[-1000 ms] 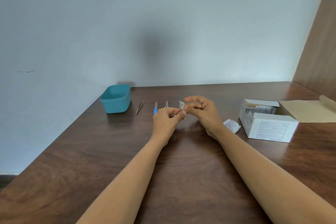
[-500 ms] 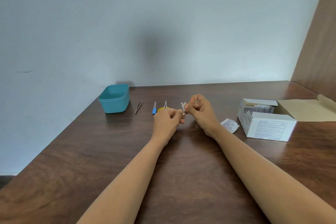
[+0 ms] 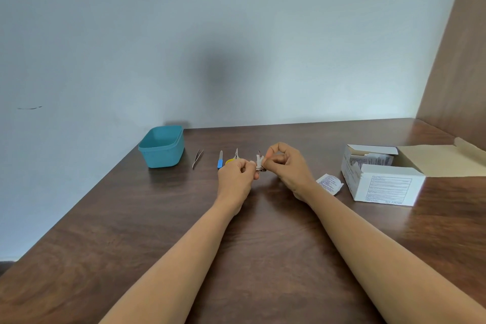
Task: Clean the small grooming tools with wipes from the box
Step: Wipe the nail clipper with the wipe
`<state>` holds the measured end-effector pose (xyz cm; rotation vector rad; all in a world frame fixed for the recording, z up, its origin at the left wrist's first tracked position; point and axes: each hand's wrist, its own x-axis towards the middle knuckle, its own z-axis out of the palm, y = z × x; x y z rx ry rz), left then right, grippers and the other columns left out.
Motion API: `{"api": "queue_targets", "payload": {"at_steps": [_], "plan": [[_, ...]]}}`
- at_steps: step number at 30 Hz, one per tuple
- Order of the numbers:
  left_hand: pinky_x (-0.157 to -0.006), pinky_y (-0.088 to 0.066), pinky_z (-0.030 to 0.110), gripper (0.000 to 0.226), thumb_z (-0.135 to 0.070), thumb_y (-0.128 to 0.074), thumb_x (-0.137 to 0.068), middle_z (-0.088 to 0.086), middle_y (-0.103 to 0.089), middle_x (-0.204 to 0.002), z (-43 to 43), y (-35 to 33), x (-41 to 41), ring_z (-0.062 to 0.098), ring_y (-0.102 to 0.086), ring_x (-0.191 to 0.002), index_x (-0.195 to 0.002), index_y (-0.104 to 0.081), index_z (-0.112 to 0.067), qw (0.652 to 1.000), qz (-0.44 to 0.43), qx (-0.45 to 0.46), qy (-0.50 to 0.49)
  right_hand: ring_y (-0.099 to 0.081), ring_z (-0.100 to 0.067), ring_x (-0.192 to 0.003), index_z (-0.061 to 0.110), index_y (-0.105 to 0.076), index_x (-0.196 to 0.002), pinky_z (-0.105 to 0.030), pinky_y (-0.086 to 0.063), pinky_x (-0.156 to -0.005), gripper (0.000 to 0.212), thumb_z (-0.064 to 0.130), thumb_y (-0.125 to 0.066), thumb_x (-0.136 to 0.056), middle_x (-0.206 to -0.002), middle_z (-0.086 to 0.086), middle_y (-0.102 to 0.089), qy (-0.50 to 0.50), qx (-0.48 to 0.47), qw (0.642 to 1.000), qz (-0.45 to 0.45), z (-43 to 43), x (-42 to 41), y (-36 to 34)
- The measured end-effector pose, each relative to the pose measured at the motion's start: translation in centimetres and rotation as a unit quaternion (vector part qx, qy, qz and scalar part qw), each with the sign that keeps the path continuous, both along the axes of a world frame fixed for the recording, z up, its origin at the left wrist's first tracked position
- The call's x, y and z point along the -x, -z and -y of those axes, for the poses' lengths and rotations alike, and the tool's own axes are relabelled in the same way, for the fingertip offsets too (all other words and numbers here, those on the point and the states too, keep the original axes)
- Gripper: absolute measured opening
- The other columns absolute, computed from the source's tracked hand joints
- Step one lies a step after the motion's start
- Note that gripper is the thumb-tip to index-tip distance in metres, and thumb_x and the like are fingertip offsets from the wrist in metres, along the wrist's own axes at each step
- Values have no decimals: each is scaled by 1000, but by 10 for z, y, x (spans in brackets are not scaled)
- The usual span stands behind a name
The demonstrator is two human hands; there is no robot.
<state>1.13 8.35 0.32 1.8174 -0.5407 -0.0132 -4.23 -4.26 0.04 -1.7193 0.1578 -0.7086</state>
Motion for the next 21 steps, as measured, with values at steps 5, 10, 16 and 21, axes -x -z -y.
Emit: {"api": "queue_targets", "payload": {"at_steps": [5,10,16,21], "plan": [[-49,-33,13,33,-17,-53,-89,21,-66,-77,-1,0,0,12,-43,-58,-65,-66,0,1000,8,-12,0,-64,-18,-63,11,-56,-82,-26,-49,-71,22,-6,-69,-76,-66,-11,-70,-18,-56,998,7,4,1,-1],[-53,-34,19,33,-19,-53,-89,22,-67,-78,-1,0,0,14,-46,-60,-63,-65,-2,999,19,-27,7,-63,-12,-58,9,-47,-82,-21,-51,-69,30,-14,-65,-76,-60,-1,-70,-42,-73,996,19,3,3,-4],[-71,-46,34,37,-22,-54,-92,17,-69,-73,-1,2,1,29,-61,-74,-58,-63,-11,998,44,-30,28,-58,-19,-62,20,-32,-72,-46,-48,-88,43,6,-71,-78,-63,-11,-67,-32,-44,997,45,1,-1,0],[-74,-46,30,36,-21,-54,-93,7,-70,-68,-1,1,2,24,-63,-78,-64,-68,-4,997,53,-34,40,-53,-20,-64,20,-33,-68,-45,-48,-77,37,9,-67,-79,-61,-10,-60,-6,-19,998,58,0,0,0]]}}
